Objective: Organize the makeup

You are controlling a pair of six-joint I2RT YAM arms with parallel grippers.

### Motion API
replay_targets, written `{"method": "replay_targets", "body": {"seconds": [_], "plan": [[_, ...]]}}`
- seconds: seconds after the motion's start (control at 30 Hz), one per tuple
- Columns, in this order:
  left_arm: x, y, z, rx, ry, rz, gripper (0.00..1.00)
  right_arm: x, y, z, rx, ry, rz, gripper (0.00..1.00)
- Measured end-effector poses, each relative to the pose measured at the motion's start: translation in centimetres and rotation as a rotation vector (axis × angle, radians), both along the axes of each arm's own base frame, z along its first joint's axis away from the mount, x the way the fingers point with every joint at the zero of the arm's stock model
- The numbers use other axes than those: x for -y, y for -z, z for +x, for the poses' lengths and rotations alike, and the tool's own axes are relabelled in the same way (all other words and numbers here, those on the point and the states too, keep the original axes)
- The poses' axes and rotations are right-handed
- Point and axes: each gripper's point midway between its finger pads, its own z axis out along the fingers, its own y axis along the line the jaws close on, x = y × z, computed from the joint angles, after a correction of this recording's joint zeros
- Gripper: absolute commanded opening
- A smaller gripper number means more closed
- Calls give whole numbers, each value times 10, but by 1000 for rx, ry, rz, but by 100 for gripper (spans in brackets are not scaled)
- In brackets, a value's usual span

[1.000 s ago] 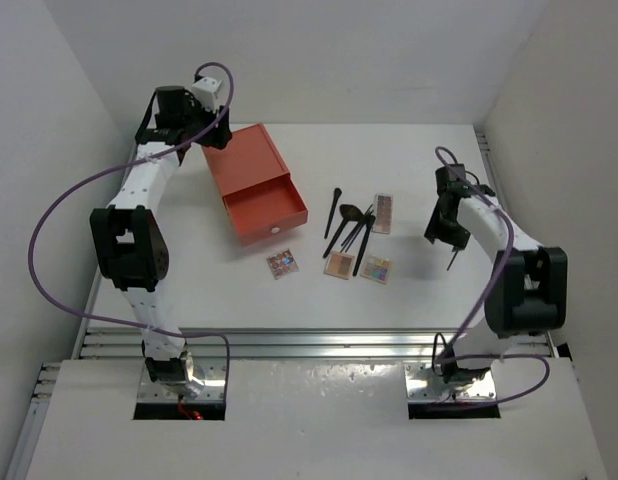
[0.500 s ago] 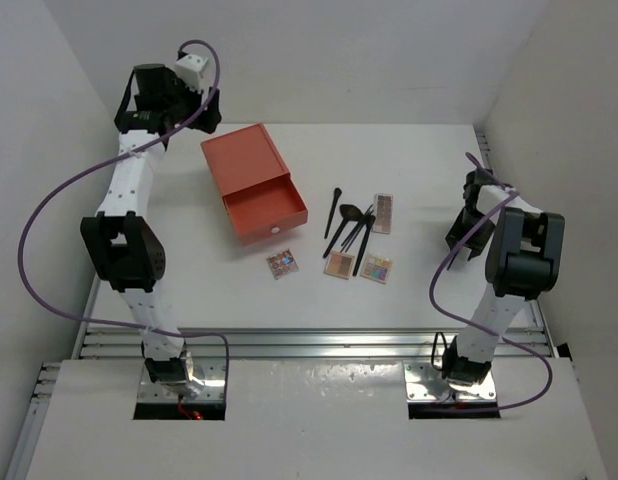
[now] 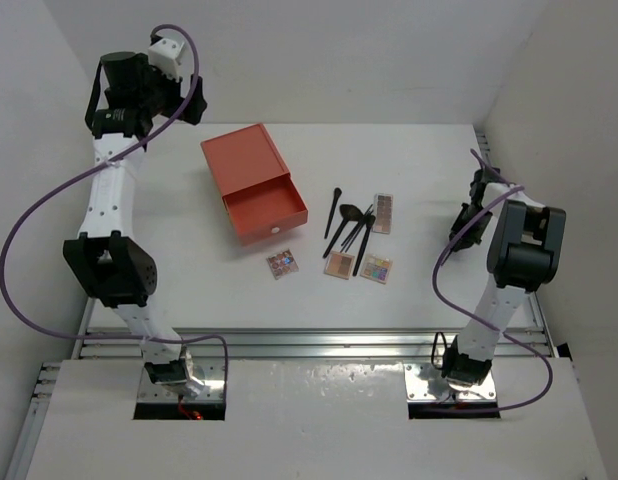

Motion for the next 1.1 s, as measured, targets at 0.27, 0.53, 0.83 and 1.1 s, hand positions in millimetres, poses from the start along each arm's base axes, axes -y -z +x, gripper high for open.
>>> {"method": "replay_targets", "body": {"seconds": [0.27,0.53,0.83,1.1], "plan": [[0,1,-4,-10,5,-21,100,0,0,1,16,-28,54,0],[-11,20,-24,-56,129,-75,100,-6,-44,21,124,-329,-119,0],[-13,18,-47,-20,188,140,100,-140,-180,104,633,-979,-320,0],[-24,19,-50,-6,177,246,100,-336,-249,140,1066,-1513,-314,0]]}}
